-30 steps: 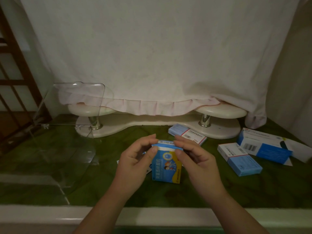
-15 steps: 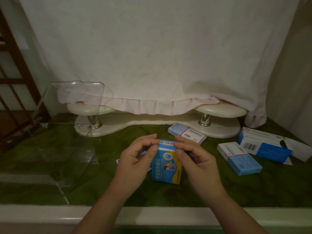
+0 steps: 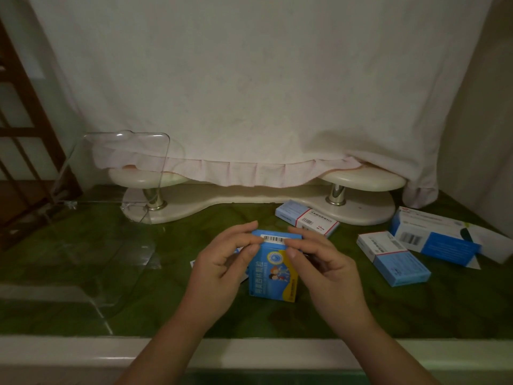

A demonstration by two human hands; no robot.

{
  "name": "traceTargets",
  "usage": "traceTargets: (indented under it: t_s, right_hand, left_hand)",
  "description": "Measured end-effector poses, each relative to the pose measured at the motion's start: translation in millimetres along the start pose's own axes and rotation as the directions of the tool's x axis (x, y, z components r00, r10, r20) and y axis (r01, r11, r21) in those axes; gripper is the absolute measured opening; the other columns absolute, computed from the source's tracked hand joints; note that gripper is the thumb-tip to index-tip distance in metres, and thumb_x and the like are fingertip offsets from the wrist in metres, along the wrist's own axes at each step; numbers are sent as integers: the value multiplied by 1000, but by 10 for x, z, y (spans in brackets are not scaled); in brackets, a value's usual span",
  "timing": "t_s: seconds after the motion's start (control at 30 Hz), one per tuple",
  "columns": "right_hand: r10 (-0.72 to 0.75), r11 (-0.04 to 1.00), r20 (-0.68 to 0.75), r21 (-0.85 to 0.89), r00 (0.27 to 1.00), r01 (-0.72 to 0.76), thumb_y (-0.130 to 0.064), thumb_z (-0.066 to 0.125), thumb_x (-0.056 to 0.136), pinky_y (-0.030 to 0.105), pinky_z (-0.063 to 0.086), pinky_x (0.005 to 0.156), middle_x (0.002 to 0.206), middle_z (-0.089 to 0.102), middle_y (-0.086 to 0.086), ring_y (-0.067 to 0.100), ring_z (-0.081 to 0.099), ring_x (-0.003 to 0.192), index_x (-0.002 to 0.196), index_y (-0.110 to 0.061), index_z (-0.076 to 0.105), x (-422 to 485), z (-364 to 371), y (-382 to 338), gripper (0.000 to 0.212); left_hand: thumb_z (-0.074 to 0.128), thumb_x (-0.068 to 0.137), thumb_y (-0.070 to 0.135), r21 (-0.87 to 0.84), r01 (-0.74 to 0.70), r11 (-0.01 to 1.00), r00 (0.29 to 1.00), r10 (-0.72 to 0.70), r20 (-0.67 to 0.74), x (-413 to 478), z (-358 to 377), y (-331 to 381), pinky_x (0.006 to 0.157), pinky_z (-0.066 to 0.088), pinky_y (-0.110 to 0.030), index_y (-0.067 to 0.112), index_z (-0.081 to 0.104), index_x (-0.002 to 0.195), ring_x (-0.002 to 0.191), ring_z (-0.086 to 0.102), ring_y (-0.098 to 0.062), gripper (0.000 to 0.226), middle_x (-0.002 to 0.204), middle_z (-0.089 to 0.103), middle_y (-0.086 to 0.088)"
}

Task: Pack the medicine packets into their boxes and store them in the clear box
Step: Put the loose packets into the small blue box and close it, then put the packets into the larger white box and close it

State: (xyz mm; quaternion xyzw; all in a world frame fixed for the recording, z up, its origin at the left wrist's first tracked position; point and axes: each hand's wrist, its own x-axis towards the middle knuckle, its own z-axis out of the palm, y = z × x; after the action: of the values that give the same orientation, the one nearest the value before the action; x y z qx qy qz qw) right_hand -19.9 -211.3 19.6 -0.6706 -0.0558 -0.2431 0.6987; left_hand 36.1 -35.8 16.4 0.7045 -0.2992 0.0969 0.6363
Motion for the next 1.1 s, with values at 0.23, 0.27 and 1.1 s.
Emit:
traceTargets:
  t_s: [0.23,0.27,1.1]
  right_hand:
    - [28,1000,-2,-4,1000,-28,-18,67,78,27,59,78,117,68,-7,14,65,113,95,-19,77,-2,-6,1,20]
    - [32,1000,-2,-1,1000,-32,-18,67,79,27,59,78,117,68,-7,14,65,113,94,-18,77,0,-7,1,19]
    - [275,960,-234,17,933,-279,-23,65,89,33,58,79,97,76,-8,12,72,97,99,-31,73,78,-113,81,15]
  left_hand:
    - [56,95,28,92,-59,994,998,58,20,14,-30,-57,83,58,-25,34,70,104,126,54,-9,17,131,57,20]
    - [56,97,31,115,-73,991,997,71,24,14,-33,-67,83,59,-27,33,69,105,127,54,-10,16,132,56,19]
    - [67,88,24,-138,354,925,916,-373,-148,-36,-93,-22,69,60,-27,36,65,112,94,72,-8,27,107,72,13]
